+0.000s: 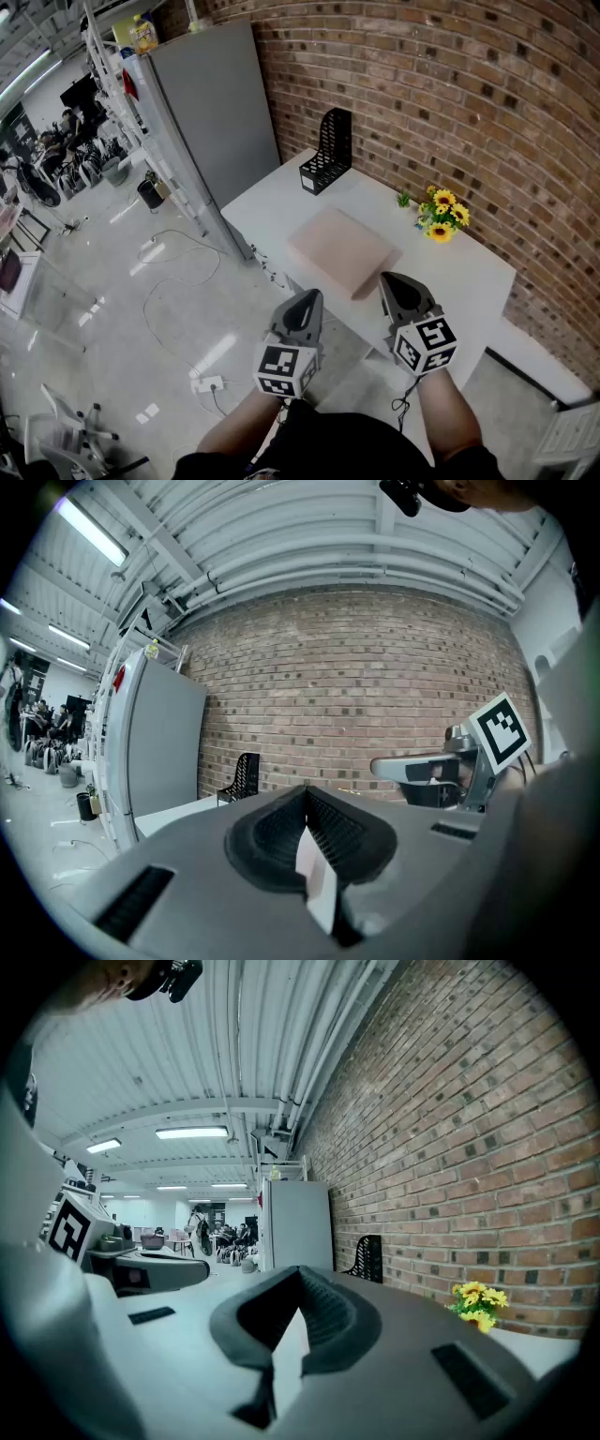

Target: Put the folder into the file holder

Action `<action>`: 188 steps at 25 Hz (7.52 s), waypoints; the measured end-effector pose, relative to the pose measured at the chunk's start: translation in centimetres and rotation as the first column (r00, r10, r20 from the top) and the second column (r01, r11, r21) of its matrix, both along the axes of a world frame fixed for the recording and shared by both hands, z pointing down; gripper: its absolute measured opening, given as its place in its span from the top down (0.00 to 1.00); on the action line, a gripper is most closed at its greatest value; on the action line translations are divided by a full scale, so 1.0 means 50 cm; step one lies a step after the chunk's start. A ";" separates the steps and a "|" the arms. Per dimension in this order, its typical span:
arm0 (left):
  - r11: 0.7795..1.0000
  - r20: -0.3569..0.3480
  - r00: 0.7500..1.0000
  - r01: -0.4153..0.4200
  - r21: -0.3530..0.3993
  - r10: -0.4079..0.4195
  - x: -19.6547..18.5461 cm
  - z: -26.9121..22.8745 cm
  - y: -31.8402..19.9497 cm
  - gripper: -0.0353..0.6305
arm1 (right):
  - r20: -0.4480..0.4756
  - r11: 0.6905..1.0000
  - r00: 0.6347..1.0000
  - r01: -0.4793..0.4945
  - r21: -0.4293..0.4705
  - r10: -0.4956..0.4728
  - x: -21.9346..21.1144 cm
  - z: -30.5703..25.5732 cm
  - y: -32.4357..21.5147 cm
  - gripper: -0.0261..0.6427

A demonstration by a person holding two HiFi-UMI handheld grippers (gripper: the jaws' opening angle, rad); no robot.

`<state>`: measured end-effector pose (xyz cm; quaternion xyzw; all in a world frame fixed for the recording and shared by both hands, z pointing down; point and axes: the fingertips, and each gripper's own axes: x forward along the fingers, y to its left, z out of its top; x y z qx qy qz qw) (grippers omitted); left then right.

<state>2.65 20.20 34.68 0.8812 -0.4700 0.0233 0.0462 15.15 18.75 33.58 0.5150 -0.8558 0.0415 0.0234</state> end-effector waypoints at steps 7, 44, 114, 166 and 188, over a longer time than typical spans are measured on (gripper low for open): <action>1.000 0.000 1.000 -0.001 -0.006 0.001 -0.008 0.000 -0.017 0.94 | 0.017 1.000 1.000 -0.005 -0.013 0.005 -0.005 0.005 -0.019 0.96; 0.983 -0.008 0.990 -0.138 -0.124 0.138 -0.248 0.108 -0.319 0.59 | -0.089 0.993 0.995 -0.061 -0.100 0.052 -0.272 0.088 -0.321 0.64; 0.663 -0.110 0.961 0.091 -0.743 -0.254 -0.164 0.592 -0.657 0.51 | -0.151 0.773 0.949 0.126 -0.622 -0.276 -0.146 0.562 -0.879 0.46; 0.839 -0.051 0.966 0.193 -0.508 -0.253 -0.185 0.365 -0.790 0.51 | -0.085 0.882 0.953 0.232 -0.410 -0.290 -0.142 0.315 -0.943 0.44; 0.976 0.006 0.977 0.213 -0.047 -0.213 -0.162 0.081 -0.755 0.51 | 0.042 0.972 0.978 0.209 -0.108 -0.205 -0.079 0.100 -0.830 0.43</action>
